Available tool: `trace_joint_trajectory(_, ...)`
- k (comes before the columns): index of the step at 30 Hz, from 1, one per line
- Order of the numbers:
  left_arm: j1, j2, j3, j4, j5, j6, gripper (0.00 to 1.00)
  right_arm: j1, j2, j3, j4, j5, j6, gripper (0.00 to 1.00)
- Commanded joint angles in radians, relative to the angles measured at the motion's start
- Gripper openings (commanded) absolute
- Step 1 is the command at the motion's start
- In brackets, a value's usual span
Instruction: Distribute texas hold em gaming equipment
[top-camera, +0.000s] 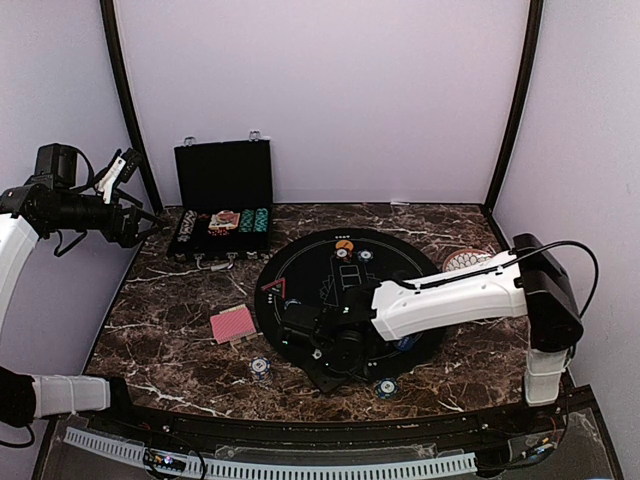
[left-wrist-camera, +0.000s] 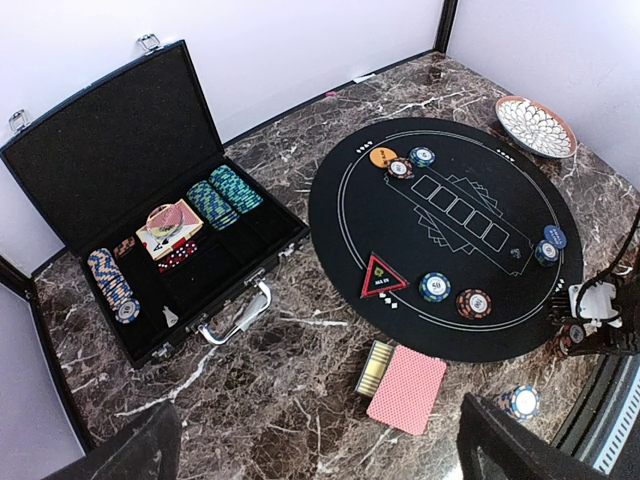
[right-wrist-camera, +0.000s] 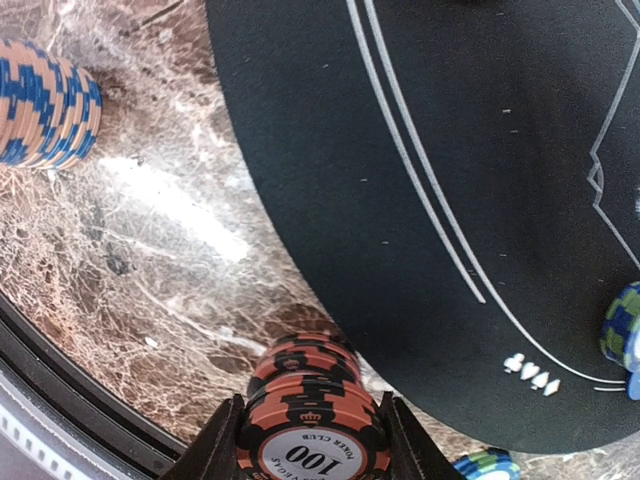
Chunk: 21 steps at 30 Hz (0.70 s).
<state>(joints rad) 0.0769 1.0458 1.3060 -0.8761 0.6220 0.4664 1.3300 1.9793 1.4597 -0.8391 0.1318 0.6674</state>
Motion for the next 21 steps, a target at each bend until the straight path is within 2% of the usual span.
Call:
trace_joint_trajectory(1,0.005,-0.015,0.009,-0.023,0.022,0.014,0.99,-0.033,-0.068,0.018,-0.035,0.047,0.005,0.28)
trace_joint_trajectory(14,0.005,-0.018,0.015,-0.024,0.016,0.018,0.99,-0.207,-0.059,-0.042,0.023,0.073,-0.08,0.26)
trace_joint_trajectory(21,0.005,-0.016,0.019,-0.027,0.015,0.02,0.99,-0.239,-0.032,-0.066,0.059,0.046,-0.098,0.26)
